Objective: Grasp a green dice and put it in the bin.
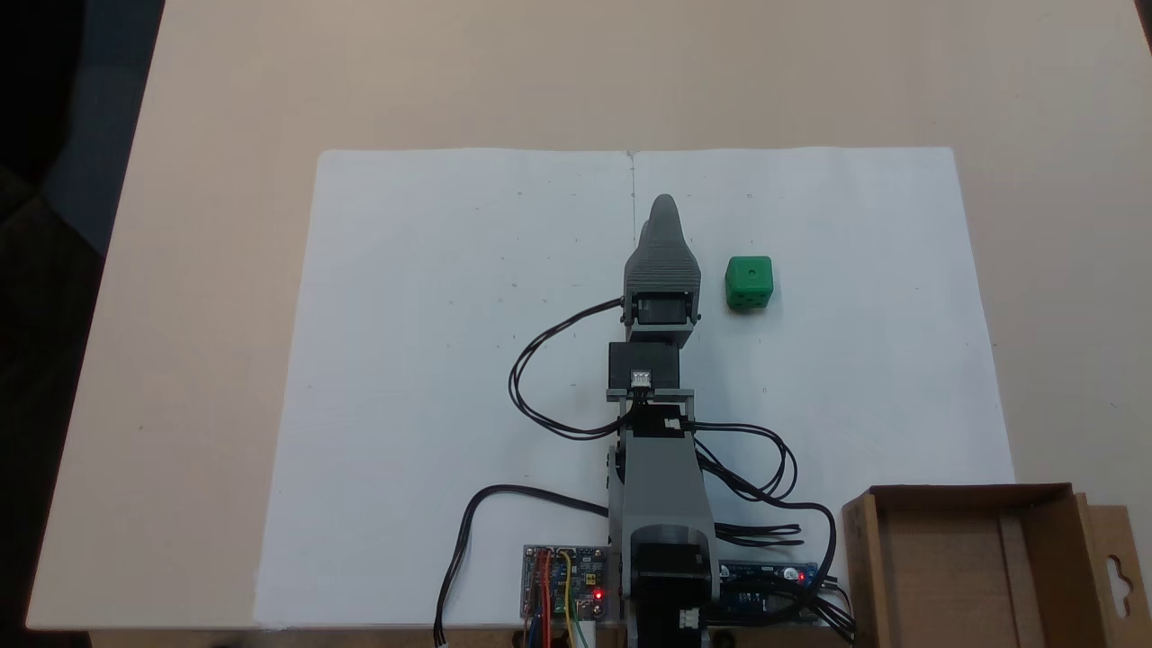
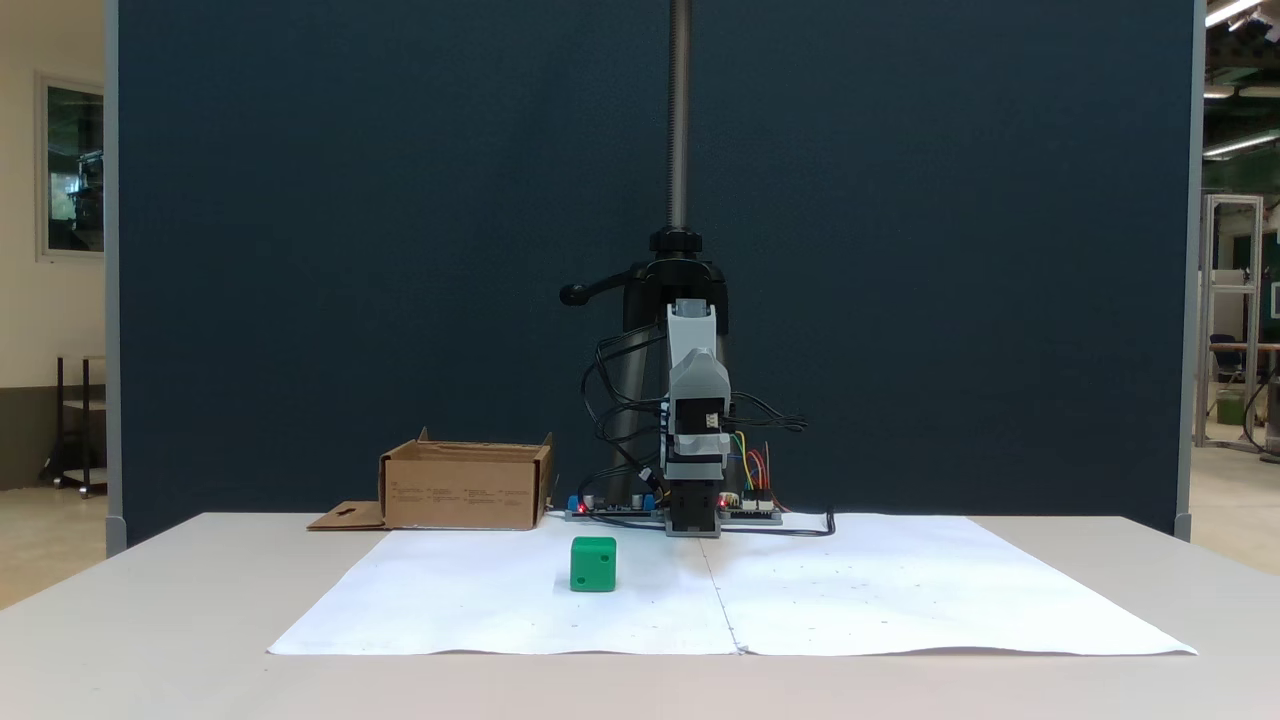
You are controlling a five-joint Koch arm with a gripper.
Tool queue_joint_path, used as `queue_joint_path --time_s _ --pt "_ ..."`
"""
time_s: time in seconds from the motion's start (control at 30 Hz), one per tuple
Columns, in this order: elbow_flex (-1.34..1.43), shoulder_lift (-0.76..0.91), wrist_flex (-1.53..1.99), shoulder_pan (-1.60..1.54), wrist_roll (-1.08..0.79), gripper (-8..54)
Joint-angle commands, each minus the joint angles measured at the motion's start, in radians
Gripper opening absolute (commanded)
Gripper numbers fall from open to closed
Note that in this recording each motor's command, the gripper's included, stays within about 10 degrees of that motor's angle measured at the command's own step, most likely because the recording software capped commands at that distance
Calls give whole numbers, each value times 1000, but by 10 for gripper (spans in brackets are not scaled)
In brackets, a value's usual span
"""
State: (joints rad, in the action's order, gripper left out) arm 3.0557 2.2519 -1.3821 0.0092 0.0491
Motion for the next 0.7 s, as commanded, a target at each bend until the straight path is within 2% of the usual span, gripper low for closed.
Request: queue_joint_path --time_s 0.0,0.67 --pt "71 100 84 2 -69 431" --pt "74 103 77 -8 -74 451"
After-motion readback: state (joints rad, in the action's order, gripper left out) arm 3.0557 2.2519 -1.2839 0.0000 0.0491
